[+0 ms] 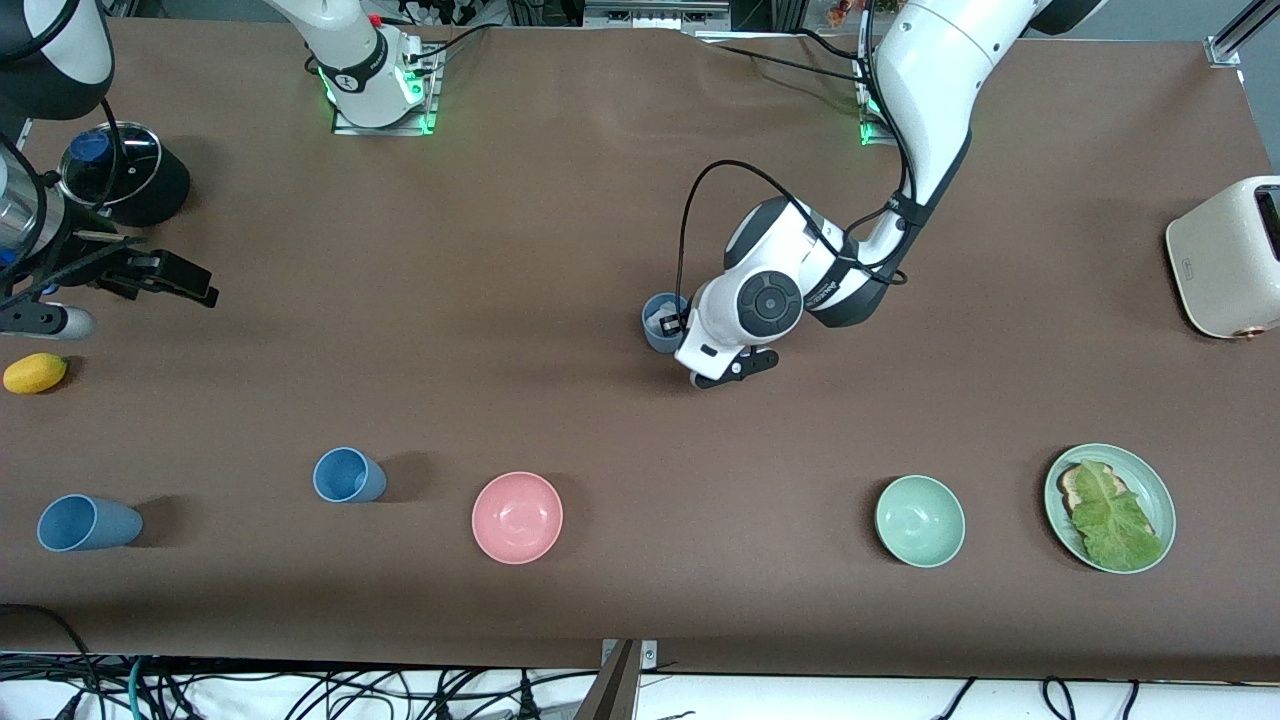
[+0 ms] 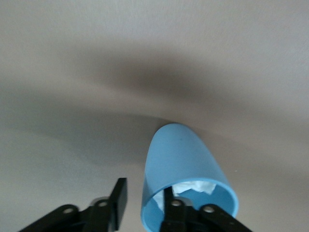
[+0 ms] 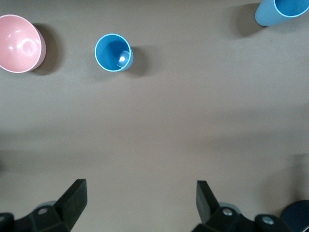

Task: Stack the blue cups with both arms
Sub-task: 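Carry the light blue cup with the left gripper to the table center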

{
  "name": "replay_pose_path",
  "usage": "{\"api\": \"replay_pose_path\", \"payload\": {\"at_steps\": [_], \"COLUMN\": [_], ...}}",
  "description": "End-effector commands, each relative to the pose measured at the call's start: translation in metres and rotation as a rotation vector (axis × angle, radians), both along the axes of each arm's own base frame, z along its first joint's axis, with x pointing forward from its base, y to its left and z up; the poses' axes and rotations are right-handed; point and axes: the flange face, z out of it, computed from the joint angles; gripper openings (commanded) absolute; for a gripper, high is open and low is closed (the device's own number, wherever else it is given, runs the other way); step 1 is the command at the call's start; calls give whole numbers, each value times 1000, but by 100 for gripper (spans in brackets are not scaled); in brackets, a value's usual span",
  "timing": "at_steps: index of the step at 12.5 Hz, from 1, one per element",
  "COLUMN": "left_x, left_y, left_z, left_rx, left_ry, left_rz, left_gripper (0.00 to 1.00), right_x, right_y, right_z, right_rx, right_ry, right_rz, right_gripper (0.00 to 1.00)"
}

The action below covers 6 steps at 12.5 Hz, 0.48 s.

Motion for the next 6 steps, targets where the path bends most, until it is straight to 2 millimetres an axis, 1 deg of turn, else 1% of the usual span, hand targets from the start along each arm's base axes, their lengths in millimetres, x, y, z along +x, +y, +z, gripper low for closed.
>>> {"api": "replay_pose_path", "payload": {"at_steps": [1,3,5,6], "left_x": [23,43,61,72], "left_y": [9,41,76,100], "left_z": [36,61,83,90], "left_rx": [-2,11,-5,-7], "left_ry": [32,79,101,96], "left_rz": [-2,16,-33,-54], "left_gripper": [100,100,100,100], "right_x": [2,2,4,10], "right_y": [-2,-2,0,3], "right_z": [5,4,5,2], "right_rx": [-10,-10,0,-1], "right_ry": [-7,-7,-27,-50], "right_rz": [10,10,11,15], "right_gripper": [100,100,100,100]}}
